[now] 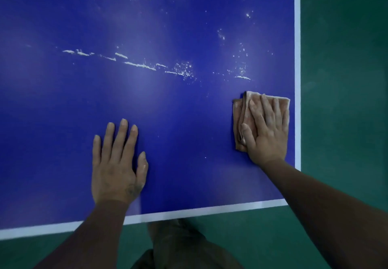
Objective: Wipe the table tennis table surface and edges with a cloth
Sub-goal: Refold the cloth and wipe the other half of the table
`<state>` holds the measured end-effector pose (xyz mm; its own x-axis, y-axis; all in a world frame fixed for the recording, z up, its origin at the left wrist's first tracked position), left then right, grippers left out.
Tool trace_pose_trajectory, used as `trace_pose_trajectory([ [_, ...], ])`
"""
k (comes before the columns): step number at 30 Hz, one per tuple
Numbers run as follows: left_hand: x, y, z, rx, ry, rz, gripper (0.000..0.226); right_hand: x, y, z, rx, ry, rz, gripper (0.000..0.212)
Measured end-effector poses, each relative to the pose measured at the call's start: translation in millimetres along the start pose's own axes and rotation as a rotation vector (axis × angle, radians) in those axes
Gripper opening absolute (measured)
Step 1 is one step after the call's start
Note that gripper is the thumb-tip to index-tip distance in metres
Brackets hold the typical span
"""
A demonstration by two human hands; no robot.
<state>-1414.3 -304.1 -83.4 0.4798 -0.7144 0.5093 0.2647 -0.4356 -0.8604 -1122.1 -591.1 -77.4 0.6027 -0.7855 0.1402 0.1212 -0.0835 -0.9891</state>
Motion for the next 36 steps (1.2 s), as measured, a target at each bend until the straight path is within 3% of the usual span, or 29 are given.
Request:
trace_pose_trajectory([
  [14,13.3,1.7,-5.0,0.181,0.028,0.035,0.054,-1.4,-0.6,-3.9,-0.016,0.038,0.005,0.064],
  [16,17.6,4.3,-8.1,0.214,-0.046,0.082,0.053,-3.0,-1.8,-4.3,-0.021,0.041,0.011,0.065],
  [21,80.9,31.3,-29.2,0.354,-0.495,0.053,0.057,-1.9,-0.9,-4.5,-0.015,0.038,0.000,0.065],
  [23,111.3,50.3,-39.9,0.366,-0.590,0.058,0.061,-0.8,0.4,-5.6,-0.020,0.037,-0.002,0.065],
  [30,120.0,73.2,-47.3,0.357,-0.642,0.080,0.067,-2.1,2.1,-6.2,-0.016,0.029,0.002,0.064],
  [36,125.3,67.6,-46.6,0.374,-0.645,0.077,0.062,-7.4,-4.3,-7.6,-0.028,-0.117,0.007,0.064],
])
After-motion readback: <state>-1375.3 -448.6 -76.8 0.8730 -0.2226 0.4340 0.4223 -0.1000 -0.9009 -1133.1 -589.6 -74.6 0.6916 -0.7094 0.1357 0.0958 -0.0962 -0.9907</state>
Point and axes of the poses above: each hand's wrist, its own z-axis towards the middle knuckle, its own y-axis out of the palm, x = y × z, the point moved 1 cm from there along z, towards the middle knuckle, and after that the axes turned 15 degrees about -z, right-handed, at the moved point
